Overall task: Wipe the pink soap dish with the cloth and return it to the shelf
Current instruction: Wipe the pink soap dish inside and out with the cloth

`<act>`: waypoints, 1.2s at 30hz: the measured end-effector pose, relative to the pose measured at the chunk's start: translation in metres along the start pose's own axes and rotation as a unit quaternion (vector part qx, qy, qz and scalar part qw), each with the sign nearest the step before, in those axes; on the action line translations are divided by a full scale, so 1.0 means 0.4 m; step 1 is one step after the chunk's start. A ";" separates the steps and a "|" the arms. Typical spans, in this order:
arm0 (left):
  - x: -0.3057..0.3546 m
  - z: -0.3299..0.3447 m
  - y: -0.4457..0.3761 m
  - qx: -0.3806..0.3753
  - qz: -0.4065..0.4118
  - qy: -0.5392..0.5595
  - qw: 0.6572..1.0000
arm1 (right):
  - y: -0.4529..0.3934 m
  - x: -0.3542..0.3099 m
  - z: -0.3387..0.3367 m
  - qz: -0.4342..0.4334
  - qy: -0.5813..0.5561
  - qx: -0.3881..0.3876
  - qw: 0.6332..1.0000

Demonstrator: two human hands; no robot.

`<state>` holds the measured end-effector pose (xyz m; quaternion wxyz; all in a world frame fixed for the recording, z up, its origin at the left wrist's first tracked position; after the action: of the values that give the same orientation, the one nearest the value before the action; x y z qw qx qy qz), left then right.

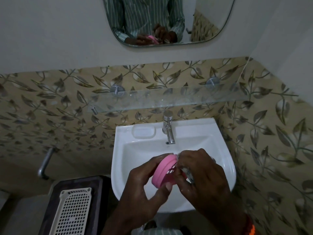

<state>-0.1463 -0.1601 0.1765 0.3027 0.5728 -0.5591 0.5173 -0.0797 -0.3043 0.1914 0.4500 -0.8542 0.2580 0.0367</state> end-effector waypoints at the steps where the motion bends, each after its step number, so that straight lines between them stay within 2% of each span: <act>1: -0.014 -0.003 -0.001 -0.001 0.010 -0.045 0.999 | 0.005 0.008 -0.002 -0.024 0.013 -0.010 1.000; 3: -0.025 0.001 -0.006 0.011 0.012 -0.092 0.996 | 0.010 0.003 -0.003 -0.051 0.039 -0.013 0.998; 5: -0.035 0.005 -0.007 0.033 -0.003 -0.080 0.996 | 0.013 -0.012 0.000 -0.056 0.033 -0.005 0.998; 10: -0.036 -0.010 -0.014 0.068 0.021 -0.074 0.995 | 0.006 -0.048 0.017 -0.043 -0.031 -0.012 0.999; 12: -0.034 -0.022 -0.015 0.067 0.027 -0.064 0.995 | -0.008 -0.034 -0.010 -0.002 -0.060 -0.027 0.998; 14: -0.031 -0.030 -0.015 0.068 0.032 -0.079 0.994 | -0.019 -0.011 -0.040 0.042 -0.063 -0.011 0.997; 16: -0.031 -0.025 -0.017 0.067 0.035 -0.089 0.993 | -0.018 -0.019 -0.035 0.049 -0.077 -0.005 0.996; 20: -0.041 -0.021 -0.011 0.082 0.030 -0.067 0.994 | -0.004 -0.070 -0.005 0.008 -0.088 -0.038 0.995; 25: -0.025 -0.030 -0.002 0.088 0.048 -0.096 0.990 | -0.020 -0.005 -0.036 0.096 -0.100 -0.010 0.990; 27: -0.020 -0.024 -0.005 0.094 0.047 -0.099 0.990 | -0.022 -0.046 -0.028 0.062 -0.095 -0.005 0.994; 29: -0.024 -0.022 -0.004 0.093 0.042 -0.046 0.994 | -0.011 -0.098 -0.010 0.021 -0.111 -0.017 0.994; 32: -0.028 -0.022 0.000 0.096 0.040 -0.001 0.995 | -0.003 -0.122 -0.014 0.011 -0.130 -0.028 0.991; 34: -0.023 -0.024 0.002 0.103 0.036 -0.003 0.994 | -0.008 -0.082 -0.038 0.043 -0.101 -0.005 0.994; 36: -0.012 -0.034 0.008 0.122 0.040 -0.003 0.992 | -0.020 -0.029 -0.065 0.126 -0.113 0.020 0.985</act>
<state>-0.1521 -0.1465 0.1751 0.2078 0.5842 -0.5153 0.5916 -0.0905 -0.3165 0.2161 0.4851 -0.7958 0.3123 0.1839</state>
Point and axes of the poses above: each hand's wrist, its own y-axis away from the middle knuckle, its own z-axis out of the palm, x = y × z, the point moved 3 cm from there along -y, towards the middle knuckle, and after that the axes turned 2 degrees about -y, right-handed, at the moved point
